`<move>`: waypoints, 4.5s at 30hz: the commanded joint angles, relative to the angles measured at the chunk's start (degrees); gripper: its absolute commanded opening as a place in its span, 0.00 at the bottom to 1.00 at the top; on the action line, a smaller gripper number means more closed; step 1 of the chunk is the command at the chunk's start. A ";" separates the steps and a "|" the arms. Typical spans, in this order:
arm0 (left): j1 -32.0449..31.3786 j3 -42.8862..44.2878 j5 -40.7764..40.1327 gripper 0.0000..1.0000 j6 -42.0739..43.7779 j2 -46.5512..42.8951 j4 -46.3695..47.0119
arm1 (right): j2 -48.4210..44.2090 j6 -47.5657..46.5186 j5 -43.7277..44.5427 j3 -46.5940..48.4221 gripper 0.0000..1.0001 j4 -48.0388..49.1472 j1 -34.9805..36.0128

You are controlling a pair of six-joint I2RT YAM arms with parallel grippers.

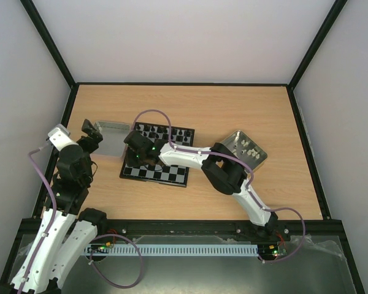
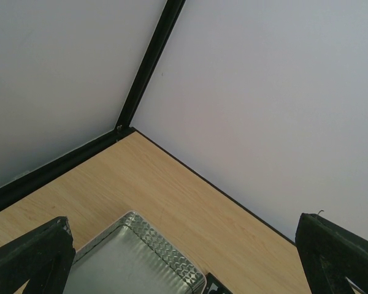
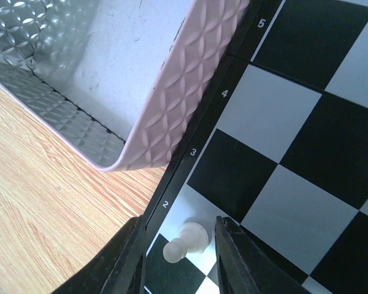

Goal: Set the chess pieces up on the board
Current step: Place the chess piece on the chessboard, then pick up the chess piece from the storage box, then place the chess piece on the chessboard.

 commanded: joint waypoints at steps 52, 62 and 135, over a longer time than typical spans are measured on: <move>-0.33 0.81 4.14 1.00 2.08 0.02 2.69 | -33.33 -2.85 33.54 -46.32 0.24 3.13 -45.53; -0.35 0.79 4.10 1.00 2.09 0.06 2.71 | -30.08 -3.15 32.89 -45.08 0.22 3.79 -46.19; 0.40 0.53 4.92 1.00 2.24 0.08 3.05 | -7.23 -7.93 8.32 -12.64 0.04 5.95 2.23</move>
